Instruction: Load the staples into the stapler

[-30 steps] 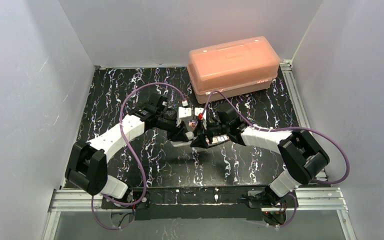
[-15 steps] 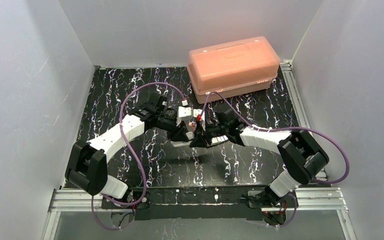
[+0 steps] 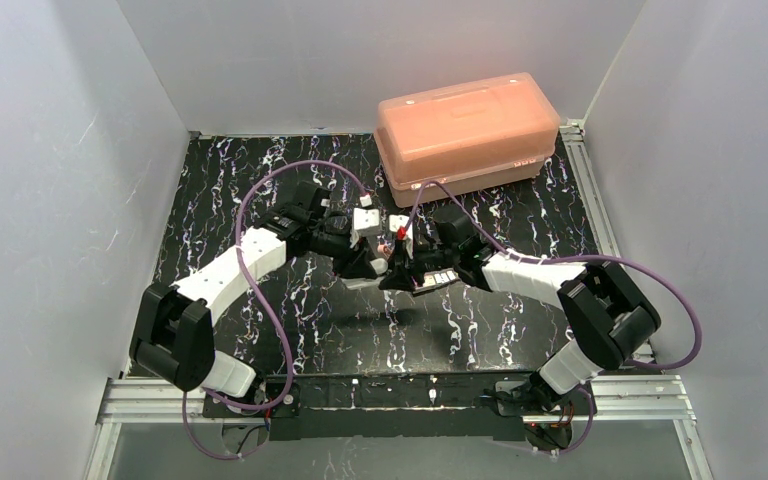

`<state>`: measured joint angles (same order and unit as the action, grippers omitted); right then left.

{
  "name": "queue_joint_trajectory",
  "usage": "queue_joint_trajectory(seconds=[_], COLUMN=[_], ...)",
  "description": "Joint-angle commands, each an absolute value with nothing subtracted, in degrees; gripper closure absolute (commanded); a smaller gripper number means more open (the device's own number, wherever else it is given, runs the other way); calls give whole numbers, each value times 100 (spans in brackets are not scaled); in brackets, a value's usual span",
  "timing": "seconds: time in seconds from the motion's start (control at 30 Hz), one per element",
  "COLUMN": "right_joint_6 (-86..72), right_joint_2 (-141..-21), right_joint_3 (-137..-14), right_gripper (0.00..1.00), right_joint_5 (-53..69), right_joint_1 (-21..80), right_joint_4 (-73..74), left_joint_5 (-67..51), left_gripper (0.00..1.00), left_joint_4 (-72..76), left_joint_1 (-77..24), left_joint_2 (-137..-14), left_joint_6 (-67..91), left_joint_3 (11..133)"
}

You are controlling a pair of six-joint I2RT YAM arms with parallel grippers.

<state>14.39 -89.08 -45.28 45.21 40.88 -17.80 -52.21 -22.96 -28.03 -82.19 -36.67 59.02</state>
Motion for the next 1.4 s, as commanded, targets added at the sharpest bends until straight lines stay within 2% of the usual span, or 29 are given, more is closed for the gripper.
queue_joint_trajectory(seconds=[0.0, 0.37, 0.83, 1.37], right_joint_6=[1739, 1935, 3414, 3643], right_joint_2=[-8714, -8747, -8549, -8555], right_joint_3=[-4279, -4077, -3894, -3738], right_gripper=[91, 94, 94, 93], right_joint_5=[4238, 4226, 3781, 3702], right_joint_1=[3896, 3842, 3804, 3803], right_joint_4=[-2001, -2171, -1865, -1970], left_joint_5=[-5781, -5858, -5820, -5496], left_gripper=[100, 100, 100, 100], left_joint_4=[-2134, -2060, -2934, -2971], left_joint_1=[-2551, -2370, -2197, -2180], left_joint_2=[-7775, -7605, -7435, -7248], left_joint_6=[-3322, -3275, -4614, -5192], left_joint_3=[6142, 6061, 5920, 5429])
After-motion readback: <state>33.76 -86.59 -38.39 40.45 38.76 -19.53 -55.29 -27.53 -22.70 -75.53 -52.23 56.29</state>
